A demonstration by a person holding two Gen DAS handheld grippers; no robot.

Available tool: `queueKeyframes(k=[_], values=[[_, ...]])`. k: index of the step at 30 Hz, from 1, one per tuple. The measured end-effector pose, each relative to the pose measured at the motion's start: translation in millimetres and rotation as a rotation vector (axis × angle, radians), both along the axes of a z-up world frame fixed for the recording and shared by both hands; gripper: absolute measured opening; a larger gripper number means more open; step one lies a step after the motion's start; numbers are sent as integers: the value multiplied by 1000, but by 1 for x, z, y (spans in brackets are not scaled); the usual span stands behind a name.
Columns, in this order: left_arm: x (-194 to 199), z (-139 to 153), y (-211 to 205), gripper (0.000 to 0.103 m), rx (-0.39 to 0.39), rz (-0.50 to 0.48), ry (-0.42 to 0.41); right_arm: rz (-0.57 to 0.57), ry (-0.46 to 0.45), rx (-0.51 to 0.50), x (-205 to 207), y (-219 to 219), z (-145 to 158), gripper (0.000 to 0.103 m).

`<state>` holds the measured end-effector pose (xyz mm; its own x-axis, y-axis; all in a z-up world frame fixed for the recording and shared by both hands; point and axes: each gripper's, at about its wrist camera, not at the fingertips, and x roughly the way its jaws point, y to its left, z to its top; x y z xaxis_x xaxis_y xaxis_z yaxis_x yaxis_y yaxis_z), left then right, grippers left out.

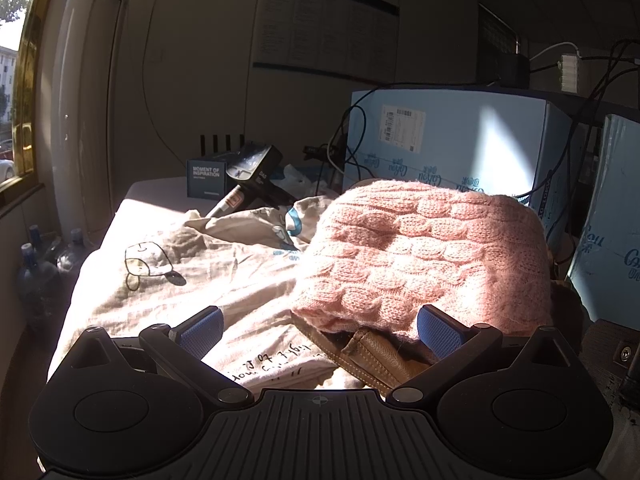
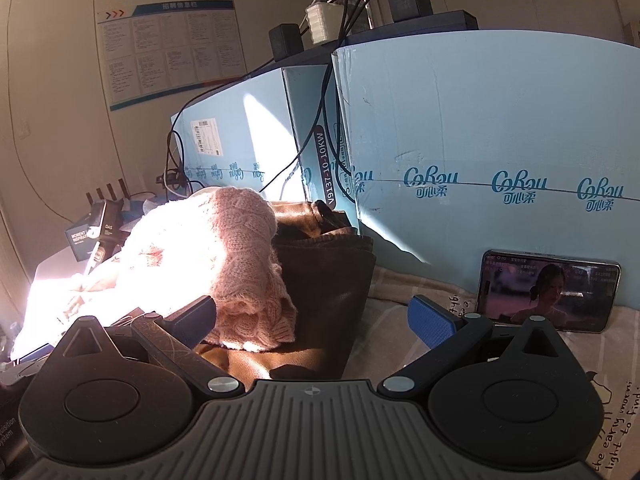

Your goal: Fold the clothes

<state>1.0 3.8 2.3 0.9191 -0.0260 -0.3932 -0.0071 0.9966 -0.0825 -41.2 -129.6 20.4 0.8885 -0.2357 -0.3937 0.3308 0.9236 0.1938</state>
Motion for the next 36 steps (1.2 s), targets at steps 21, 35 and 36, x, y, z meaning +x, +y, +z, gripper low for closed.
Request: queueKeyframes(k=[21, 35, 36], values=[[-15, 10, 16, 103, -112, -76, -53, -64, -65, -17, -14, 7, 16, 103], [-9, 6, 39, 103, -237, -128, 4, -169, 65, 79, -19, 24, 7, 103], [-11, 6, 41, 103, -236, -137, 6, -181, 58, 96, -25, 26, 7, 103]])
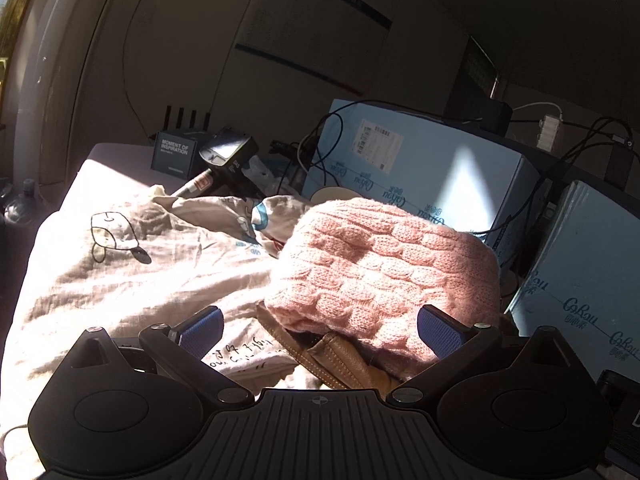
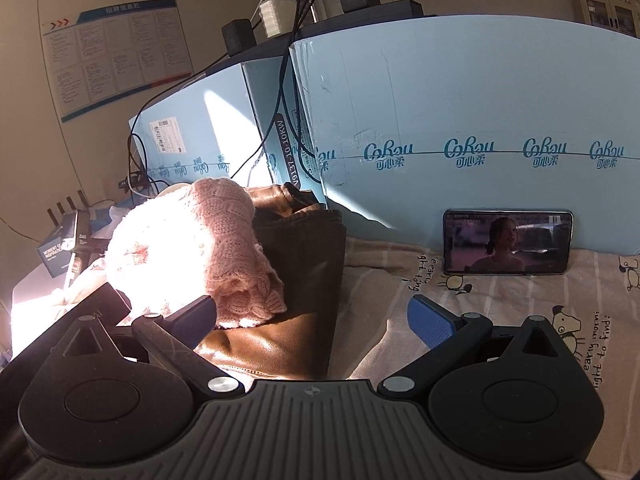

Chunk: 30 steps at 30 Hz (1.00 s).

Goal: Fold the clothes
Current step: 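Move both tools over to the white T-shirt on the bed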

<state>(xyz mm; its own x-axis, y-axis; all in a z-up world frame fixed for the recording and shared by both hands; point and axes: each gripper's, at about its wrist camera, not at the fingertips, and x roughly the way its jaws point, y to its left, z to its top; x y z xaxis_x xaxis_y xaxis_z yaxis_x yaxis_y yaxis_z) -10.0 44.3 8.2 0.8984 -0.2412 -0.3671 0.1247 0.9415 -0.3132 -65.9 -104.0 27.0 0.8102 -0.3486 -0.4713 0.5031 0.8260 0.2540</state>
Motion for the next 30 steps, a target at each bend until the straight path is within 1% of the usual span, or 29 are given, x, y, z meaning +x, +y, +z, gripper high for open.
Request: queueKeyframes(k=[2, 4, 7, 9, 12, 15, 18, 25, 28, 30], values=[[-4, -1, 3, 103, 2, -22, -1, -25, -21, 37, -14, 2, 0, 103], [-12, 0, 5, 103, -5, -73, -10, -53, -53, 70, -33, 6, -1, 103], [-27, 0, 7, 103, 16, -159, -36, -74, -67, 74, -58, 16, -7, 103], [-40, -2, 7, 103, 32, -209, -72, -86, -65, 73, -76, 21, -11, 103], [-55, -5, 8, 103, 28, -295, -106, -105, -63, 70, -103, 28, -16, 103], [-70, -7, 9, 103, 22, -382, -137, -135, -58, 45, -131, 31, -19, 103], [-88, -7, 8, 103, 11, -478, -179, -189, -46, 27, -160, 29, -26, 103], [-129, -8, -17, 103, 74, -719, -227, -327, -54, -31, -240, 15, -37, 103], [-143, -13, -36, 103, 106, -788, -202, -398, -66, -58, -276, 5, -41, 103], [-150, -16, -50, 103, 106, -862, -176, -459, -60, -78, -298, -3, -43, 103]])
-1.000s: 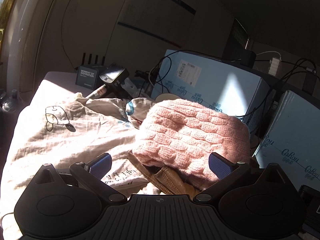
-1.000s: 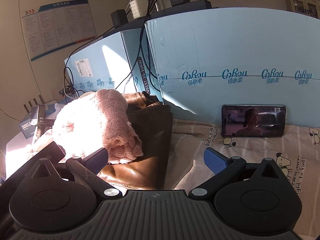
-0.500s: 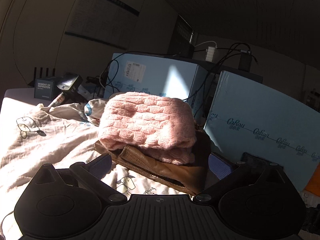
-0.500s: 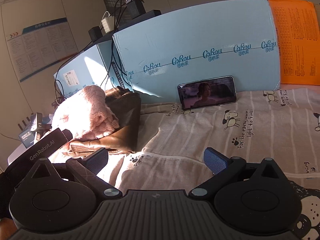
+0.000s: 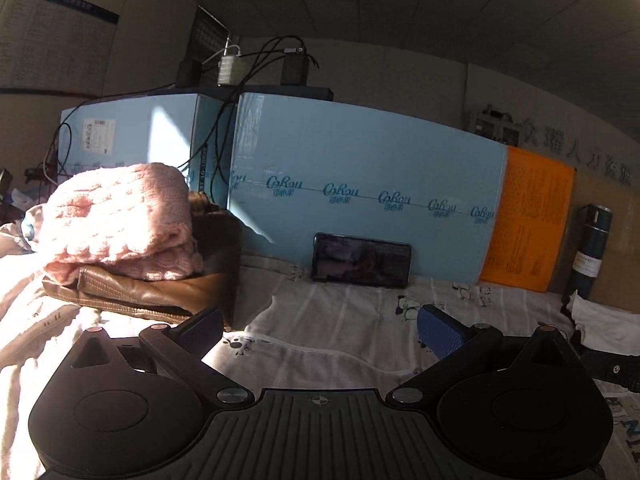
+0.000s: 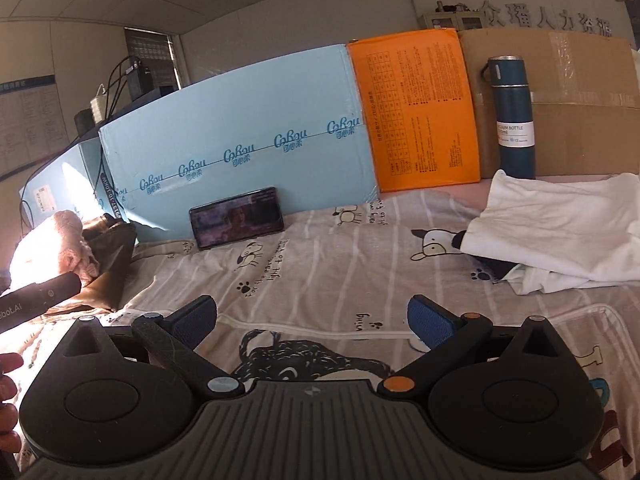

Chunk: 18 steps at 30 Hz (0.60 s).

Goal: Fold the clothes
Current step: 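Move both tools over to the white T-shirt on the bed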

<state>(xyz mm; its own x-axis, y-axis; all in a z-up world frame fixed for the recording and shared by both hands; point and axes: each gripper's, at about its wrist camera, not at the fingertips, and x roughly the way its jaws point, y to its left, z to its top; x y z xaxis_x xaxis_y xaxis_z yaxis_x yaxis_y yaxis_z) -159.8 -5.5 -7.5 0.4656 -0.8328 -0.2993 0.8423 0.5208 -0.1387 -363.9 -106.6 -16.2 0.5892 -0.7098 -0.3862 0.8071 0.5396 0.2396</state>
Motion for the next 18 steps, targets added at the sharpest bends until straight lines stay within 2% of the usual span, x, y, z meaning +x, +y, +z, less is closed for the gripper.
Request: queueKeyframes(k=[3, 7, 9, 12, 15, 18], values=[[-13, -3, -21, 103, 35, -105, 13, -85, 16, -18, -29, -13, -3, 103], [-36, -5, -47, 103, 91, -216, -18, -148, 63, -44, -54, -27, -10, 103], [-44, -3, -62, 103, 113, -280, 3, -146, 83, -40, -62, -36, -14, 103], [-42, -4, -85, 103, 135, -408, 134, -169, 92, -37, -73, -47, -15, 101], [-38, -10, -99, 103, 100, -453, 245, -197, 123, -78, -76, -55, -15, 101], [-45, -13, -111, 103, 60, -455, 155, -209, 186, -153, -75, -63, -10, 101]])
